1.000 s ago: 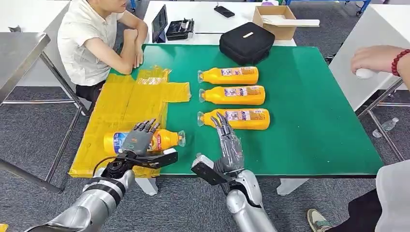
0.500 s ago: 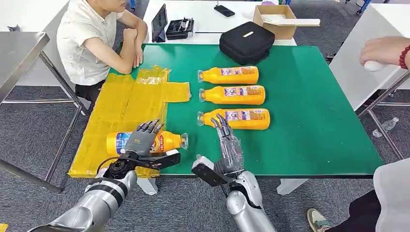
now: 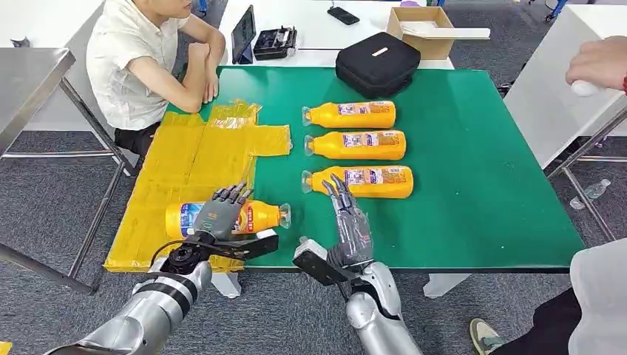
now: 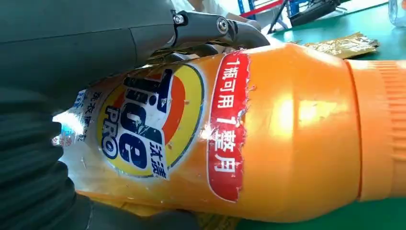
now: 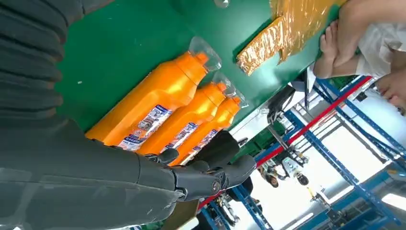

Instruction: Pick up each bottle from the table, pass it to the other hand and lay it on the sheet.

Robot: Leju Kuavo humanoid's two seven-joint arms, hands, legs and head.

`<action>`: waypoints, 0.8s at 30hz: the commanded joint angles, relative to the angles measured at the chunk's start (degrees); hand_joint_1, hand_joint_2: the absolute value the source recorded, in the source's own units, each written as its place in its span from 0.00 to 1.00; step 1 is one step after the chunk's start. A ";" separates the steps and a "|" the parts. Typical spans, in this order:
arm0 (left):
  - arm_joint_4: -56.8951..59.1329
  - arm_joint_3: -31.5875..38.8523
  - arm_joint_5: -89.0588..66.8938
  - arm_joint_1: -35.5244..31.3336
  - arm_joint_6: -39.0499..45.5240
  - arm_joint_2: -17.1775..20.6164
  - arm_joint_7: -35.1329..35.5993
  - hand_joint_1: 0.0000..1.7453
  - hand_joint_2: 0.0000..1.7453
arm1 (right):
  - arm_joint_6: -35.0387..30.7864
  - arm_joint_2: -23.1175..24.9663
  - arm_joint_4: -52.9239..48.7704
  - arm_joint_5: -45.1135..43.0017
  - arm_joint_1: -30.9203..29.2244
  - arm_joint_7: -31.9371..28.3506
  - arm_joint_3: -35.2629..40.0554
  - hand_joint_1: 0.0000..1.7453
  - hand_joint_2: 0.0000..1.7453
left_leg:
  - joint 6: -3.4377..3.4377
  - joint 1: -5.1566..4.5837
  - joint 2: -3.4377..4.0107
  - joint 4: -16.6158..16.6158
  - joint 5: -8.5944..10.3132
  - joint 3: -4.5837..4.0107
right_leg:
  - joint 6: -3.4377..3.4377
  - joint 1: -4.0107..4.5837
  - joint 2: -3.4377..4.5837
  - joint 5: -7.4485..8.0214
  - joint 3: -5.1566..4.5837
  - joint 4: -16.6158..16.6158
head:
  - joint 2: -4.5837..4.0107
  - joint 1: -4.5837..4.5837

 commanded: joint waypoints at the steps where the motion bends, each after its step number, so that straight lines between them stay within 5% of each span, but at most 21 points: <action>1: 0.94 0.69 0.05 0.17 0.86 -0.59 -1.19 0.00 1.00 | 0.48 -1.56 2.85 0.35 -1.51 -0.08 1.62 0.00 1.00 | -0.07 0.05 0.07 -0.05 -0.01 0.05 | -0.12 0.06 0.03 0.02 0.05 -0.07 | 0.00 0.00; 7: 1.88 4.96 8.89 -0.90 -5.72 -2.63 -6.83 0.00 1.00 | -0.05 -1.13 5.77 0.03 -2.99 -0.54 2.00 0.00 1.00 | -0.06 0.06 0.03 -0.01 -0.01 -0.03 | -0.11 0.07 0.00 0.01 0.01 -0.05 | 0.00 0.00; 11: -1.91 1.06 6.53 0.31 6.05 -1.85 -7.01 0.00 1.00 | -0.23 -1.16 3.64 0.44 -1.92 0.21 2.38 0.00 1.00 | -0.06 0.02 0.10 -0.04 -0.02 -0.01 | -0.09 0.03 0.08 0.01 0.01 -0.04 | 0.00 0.00; 24: -18.01 -5.28 8.05 3.75 4.96 -3.77 -7.61 0.00 1.00 | 0.26 -0.55 2.83 1.45 -1.42 1.21 1.81 0.00 1.00 | -0.05 0.03 0.01 0.03 -0.01 -0.40 | -0.06 0.04 -0.01 -0.01 -0.37 0.02 | 0.00 -0.02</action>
